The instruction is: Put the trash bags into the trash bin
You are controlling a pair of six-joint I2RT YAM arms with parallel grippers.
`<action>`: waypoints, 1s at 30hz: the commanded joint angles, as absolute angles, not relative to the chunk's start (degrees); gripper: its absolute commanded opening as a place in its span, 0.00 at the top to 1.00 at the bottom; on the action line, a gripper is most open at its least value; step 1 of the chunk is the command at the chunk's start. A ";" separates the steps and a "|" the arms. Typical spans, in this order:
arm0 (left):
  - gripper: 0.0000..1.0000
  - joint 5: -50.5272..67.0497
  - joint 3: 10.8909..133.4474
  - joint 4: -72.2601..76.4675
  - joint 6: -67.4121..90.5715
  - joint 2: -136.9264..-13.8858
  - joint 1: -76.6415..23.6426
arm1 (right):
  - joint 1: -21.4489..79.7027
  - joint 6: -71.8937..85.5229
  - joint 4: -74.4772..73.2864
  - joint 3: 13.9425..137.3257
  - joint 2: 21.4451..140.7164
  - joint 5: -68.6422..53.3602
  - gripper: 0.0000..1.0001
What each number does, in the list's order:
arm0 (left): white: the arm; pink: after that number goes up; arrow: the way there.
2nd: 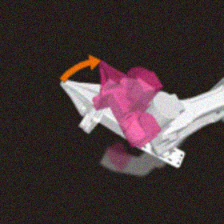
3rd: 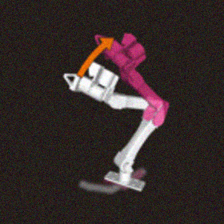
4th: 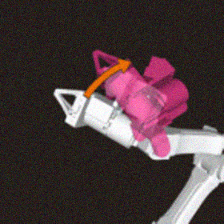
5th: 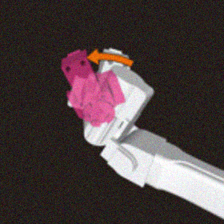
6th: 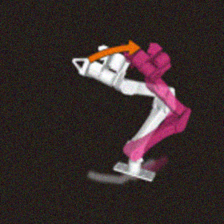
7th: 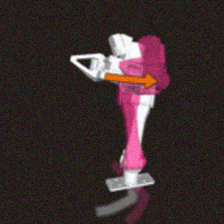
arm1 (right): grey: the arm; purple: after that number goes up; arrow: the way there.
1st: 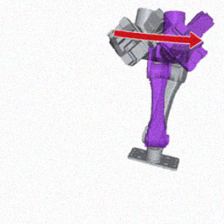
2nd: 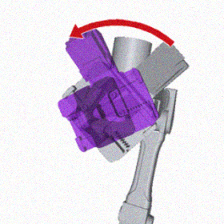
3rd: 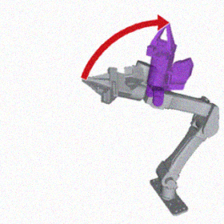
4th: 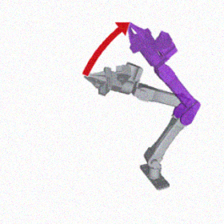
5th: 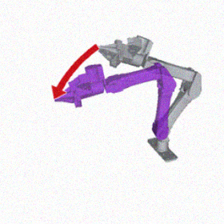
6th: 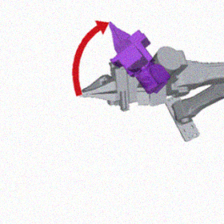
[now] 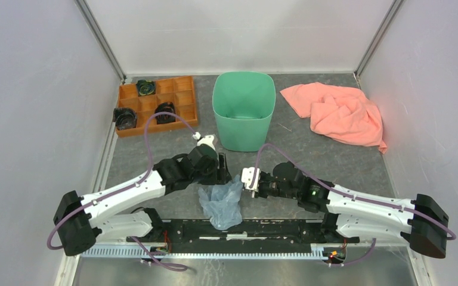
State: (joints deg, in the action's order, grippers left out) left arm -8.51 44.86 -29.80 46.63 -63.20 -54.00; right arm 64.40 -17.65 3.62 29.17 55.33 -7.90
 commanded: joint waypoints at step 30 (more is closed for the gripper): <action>0.98 -30.46 41.19 -16.34 43.49 -35.14 -53.88 | 64.69 17.16 9.40 26.51 58.05 12.77 0.49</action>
State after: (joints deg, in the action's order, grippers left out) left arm -24.73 45.36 -28.18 45.12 -40.21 -54.00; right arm 64.49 0.73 6.57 27.77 56.93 9.28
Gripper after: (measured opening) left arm 0.033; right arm 0.457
